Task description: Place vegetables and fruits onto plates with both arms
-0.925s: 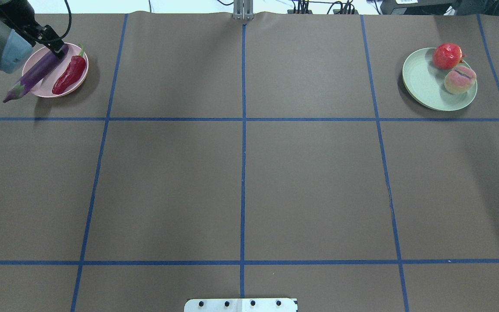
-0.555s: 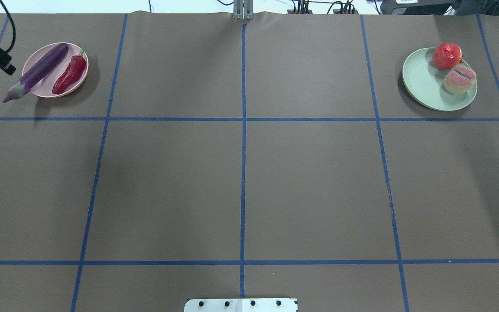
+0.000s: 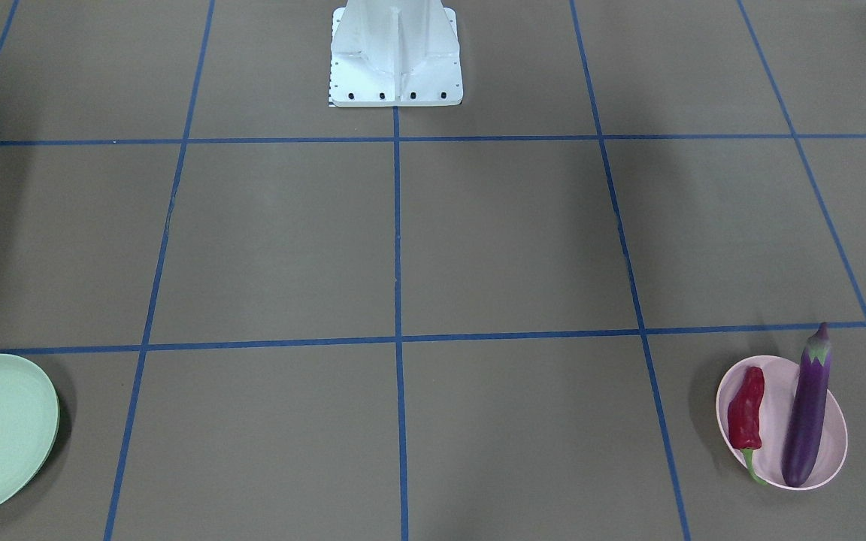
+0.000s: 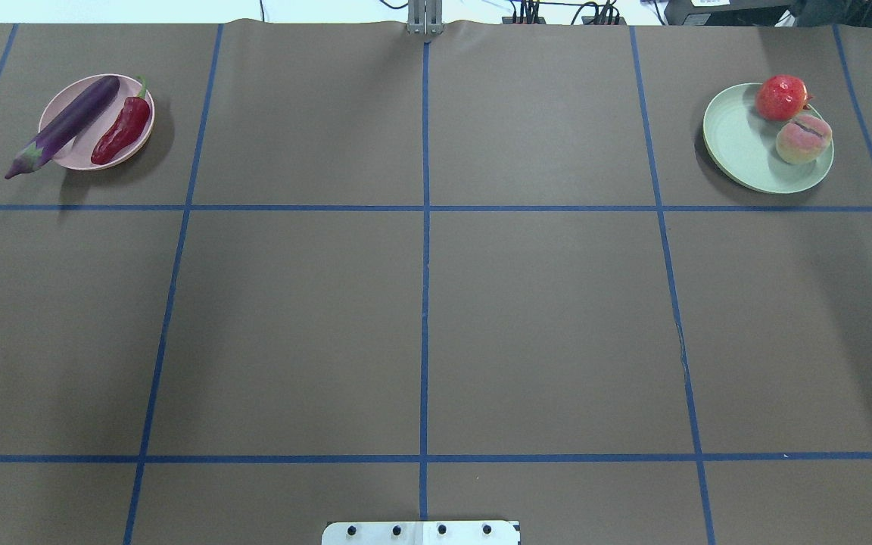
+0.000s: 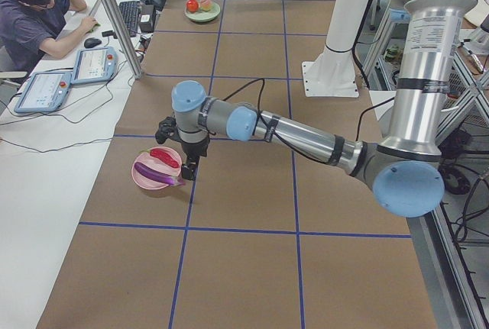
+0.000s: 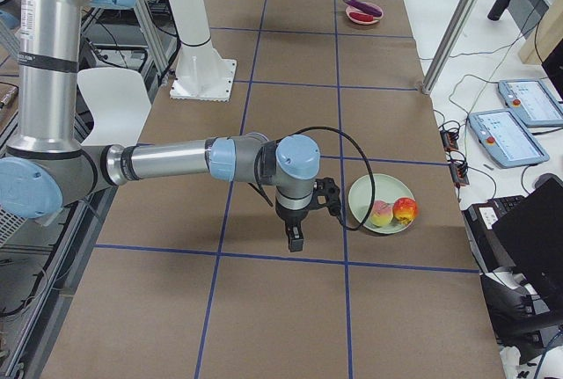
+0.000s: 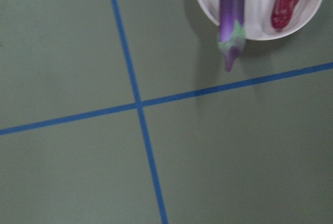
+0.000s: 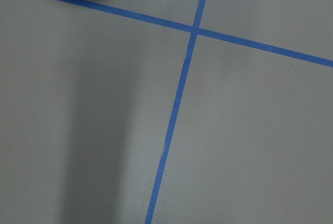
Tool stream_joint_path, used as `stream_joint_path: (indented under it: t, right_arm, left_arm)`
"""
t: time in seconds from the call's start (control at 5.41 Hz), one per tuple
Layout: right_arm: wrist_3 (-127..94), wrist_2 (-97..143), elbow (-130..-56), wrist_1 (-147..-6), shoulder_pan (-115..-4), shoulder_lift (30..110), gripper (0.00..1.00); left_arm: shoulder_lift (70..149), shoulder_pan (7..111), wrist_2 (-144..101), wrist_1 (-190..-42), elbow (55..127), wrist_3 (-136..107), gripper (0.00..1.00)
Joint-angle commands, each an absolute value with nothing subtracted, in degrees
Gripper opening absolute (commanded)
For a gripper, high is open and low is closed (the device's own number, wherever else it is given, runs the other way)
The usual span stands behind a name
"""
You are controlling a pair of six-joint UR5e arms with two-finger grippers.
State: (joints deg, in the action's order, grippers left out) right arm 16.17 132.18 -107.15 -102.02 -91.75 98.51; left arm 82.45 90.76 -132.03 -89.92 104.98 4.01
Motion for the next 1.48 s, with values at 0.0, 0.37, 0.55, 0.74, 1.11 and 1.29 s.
stream_joint_path:
  t: [0.0, 0.37, 0.55, 0.74, 1.11, 1.29]
  right_arm:
    - [16.26, 131.93, -107.14, -101.95, -91.76, 98.79, 1.00]
    - [16.17, 132.01, -107.23, -102.04, -91.76, 99.05, 1.00]
    - [16.17, 131.92, -107.23, -102.04, -91.76, 99.14, 1.00]
    - [16.26, 131.92, -107.31, -101.95, -91.76, 99.66, 1.00]
    - [16.26, 131.92, -107.14, -101.95, -91.76, 99.76, 1.00]
    - [16.35, 131.84, -107.14, -101.95, -91.76, 99.84, 1.00]
  left_arm:
    - [76.57, 94.83, -132.10, -90.80, 104.07, 12.36, 1.00]
    - [74.45, 95.18, -132.19, -91.14, 104.76, 12.48, 1.00]
    - [74.27, 95.19, -132.19, -91.32, 105.03, 12.57, 1.00]
    - [73.05, 95.19, -132.45, -91.58, 105.46, 13.09, 1.00]
    - [72.95, 95.18, -132.36, -91.58, 105.47, 13.10, 1.00]
    - [72.95, 95.10, -132.36, -91.58, 105.38, 13.10, 1.00]
